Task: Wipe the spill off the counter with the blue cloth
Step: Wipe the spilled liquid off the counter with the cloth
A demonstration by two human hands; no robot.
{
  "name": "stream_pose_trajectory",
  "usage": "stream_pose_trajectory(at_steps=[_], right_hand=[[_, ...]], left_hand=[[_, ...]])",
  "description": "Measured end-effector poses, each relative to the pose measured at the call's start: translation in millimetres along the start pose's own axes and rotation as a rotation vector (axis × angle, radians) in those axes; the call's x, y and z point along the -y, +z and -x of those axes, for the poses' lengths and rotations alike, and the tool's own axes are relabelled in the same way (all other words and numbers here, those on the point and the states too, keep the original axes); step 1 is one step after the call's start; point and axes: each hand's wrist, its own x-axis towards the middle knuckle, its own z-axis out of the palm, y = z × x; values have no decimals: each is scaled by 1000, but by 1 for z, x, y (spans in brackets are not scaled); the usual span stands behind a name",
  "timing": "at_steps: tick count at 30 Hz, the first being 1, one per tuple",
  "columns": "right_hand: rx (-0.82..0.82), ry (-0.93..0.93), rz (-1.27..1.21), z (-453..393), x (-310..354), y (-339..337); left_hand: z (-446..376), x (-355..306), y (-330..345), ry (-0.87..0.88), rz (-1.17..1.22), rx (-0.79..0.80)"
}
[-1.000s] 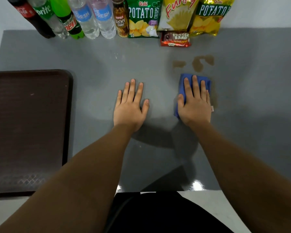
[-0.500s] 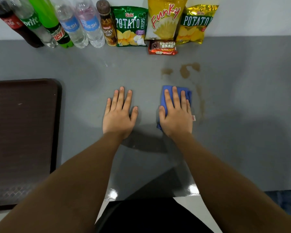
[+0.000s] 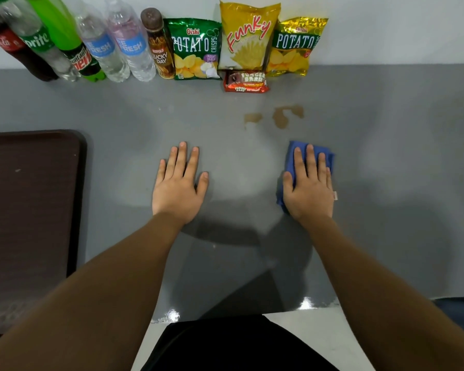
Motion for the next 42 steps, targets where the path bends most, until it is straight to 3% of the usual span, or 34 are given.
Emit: stream_pose_trajectory(at_steps=[7,15,25,32,38,42], right_hand=[[-2,24,44,36,41,16],[14,-176,36,-43,35,3],[19,2,25,-12,-4,-5],[59,-112,74,23,49,12],[42,-244,18,-28,95,16],[80,-223,47,-78,109,17]], left_hand=[[0,0,2,4,-7,-14],[-1,2,4,6,7,-8],[0,1,1,2,25,-13],[-1,2,5,-1,15,-32],[-1,1,5,-2,-3,-41],[-1,1,4,-1,-15,-26]])
